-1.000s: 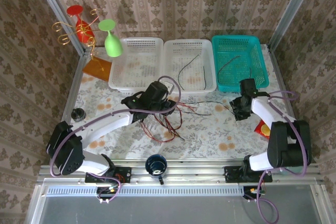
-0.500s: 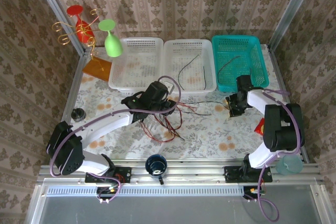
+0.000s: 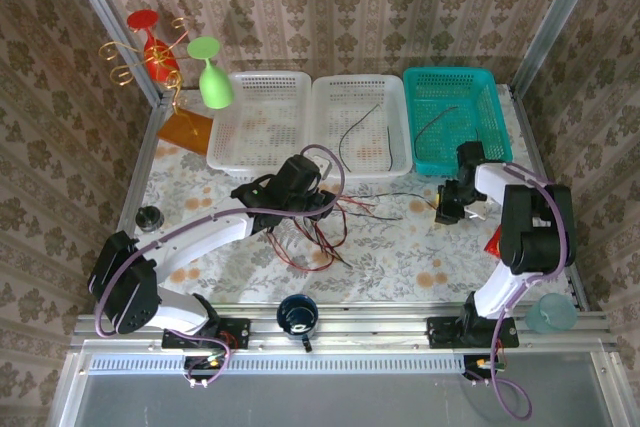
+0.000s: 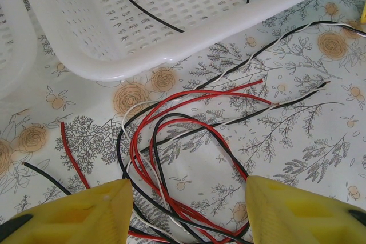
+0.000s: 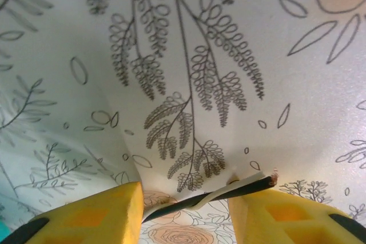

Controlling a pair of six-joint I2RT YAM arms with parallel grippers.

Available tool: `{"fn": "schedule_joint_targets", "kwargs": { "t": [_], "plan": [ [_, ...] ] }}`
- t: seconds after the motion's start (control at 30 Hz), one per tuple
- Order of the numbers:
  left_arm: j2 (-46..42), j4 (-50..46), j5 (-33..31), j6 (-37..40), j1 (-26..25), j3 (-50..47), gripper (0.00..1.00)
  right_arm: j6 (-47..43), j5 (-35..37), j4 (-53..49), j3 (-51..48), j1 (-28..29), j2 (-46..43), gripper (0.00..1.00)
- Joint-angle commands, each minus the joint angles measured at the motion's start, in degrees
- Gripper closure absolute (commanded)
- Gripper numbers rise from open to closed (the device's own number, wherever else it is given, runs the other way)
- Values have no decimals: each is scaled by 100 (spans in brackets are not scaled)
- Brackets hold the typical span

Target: Untangle the cables

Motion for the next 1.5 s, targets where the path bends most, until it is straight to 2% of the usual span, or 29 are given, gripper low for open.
{"fn": "schedule_joint_targets", "kwargs": {
  "t": [0.0,0.17,0.43,0.77,1.17,1.33,1.47],
  "plan": [
    [60,-119,-102,-112,-42,181,45,469,-78,-273,103,9,601,56],
    [35,-143,-171,-154,-39,182,45,657,-184,-531,452,-48,991,64],
    [-94,-237,-299,-147,-48,153,45,765,-115,-616,594,-65,992,100],
    [-224,-260,-303,-103,-47,136,45,747,276,-393,161,-57,-132,100],
    [-467,-308,-34,17,-22,364,44,213,1213,-503,-428,-30,-2328,100],
    [-596,-341,700,-77,142,588,44,-808,2028,-503,-176,123,-3147,100],
    [-607,-489,1048,13,187,892,44,-1829,2269,-85,43,348,-3627,100]
  ]
}}
